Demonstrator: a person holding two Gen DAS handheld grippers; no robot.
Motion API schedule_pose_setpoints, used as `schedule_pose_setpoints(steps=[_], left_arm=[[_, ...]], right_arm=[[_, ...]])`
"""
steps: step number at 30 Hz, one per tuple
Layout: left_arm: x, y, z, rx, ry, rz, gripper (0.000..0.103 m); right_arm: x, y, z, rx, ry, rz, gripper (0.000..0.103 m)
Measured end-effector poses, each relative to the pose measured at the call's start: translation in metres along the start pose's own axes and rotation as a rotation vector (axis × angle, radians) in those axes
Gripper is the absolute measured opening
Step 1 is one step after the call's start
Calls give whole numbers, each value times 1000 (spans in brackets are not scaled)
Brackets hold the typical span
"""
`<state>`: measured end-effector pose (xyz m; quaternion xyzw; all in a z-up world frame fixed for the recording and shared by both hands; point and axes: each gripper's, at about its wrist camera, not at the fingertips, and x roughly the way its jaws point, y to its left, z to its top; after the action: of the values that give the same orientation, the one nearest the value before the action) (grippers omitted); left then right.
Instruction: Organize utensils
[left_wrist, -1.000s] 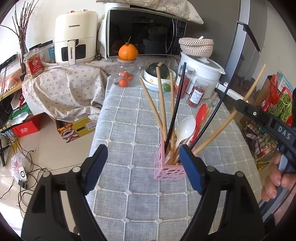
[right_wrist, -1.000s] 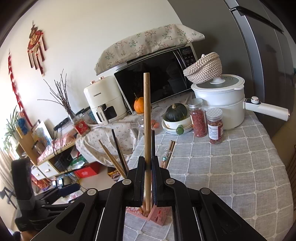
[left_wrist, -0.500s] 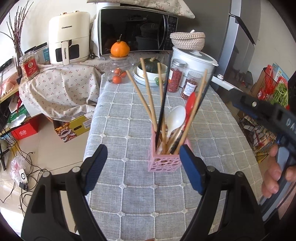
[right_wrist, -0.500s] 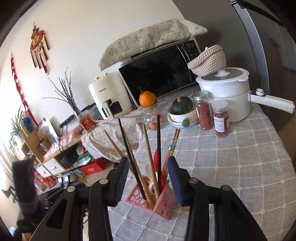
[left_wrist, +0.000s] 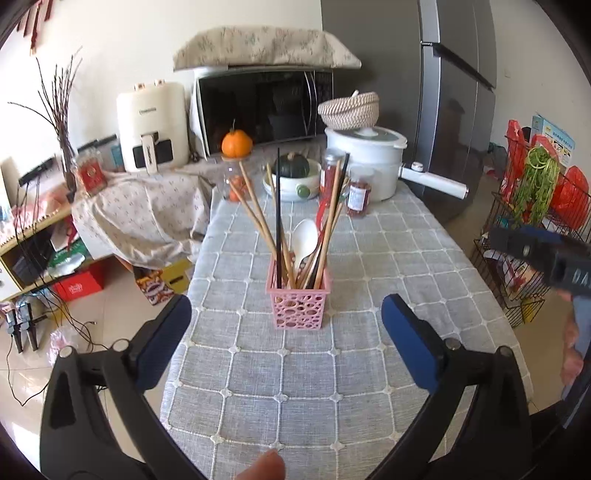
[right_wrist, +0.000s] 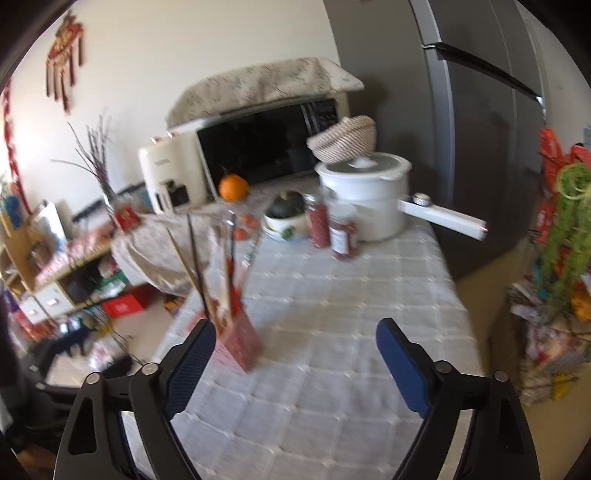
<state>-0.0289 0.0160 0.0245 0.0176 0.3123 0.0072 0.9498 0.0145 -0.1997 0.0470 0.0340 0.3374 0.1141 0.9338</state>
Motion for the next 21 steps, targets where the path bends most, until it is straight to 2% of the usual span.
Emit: schedule_pose_setpoints(steps=[2,5,6,14,21], left_arm=[[-2,-6,0,8,-2,-2,102],[1,-13,-2,4,18,-20,102],[3,-15,-3,-2,25,-25,102],[11,-23,-7,-27,40,-12,102],[13,-23,-4,-47,31,3,102]], right_arm=[[-2,-8,-9,9,36,-95,95],[-1,-18,-18,15,74,-140,97],[0,-19,-19,10,88,-144,103],[-7,-17,-15,-24,48,-163,103],[0,-15,-13,-22,60,-150,103]])
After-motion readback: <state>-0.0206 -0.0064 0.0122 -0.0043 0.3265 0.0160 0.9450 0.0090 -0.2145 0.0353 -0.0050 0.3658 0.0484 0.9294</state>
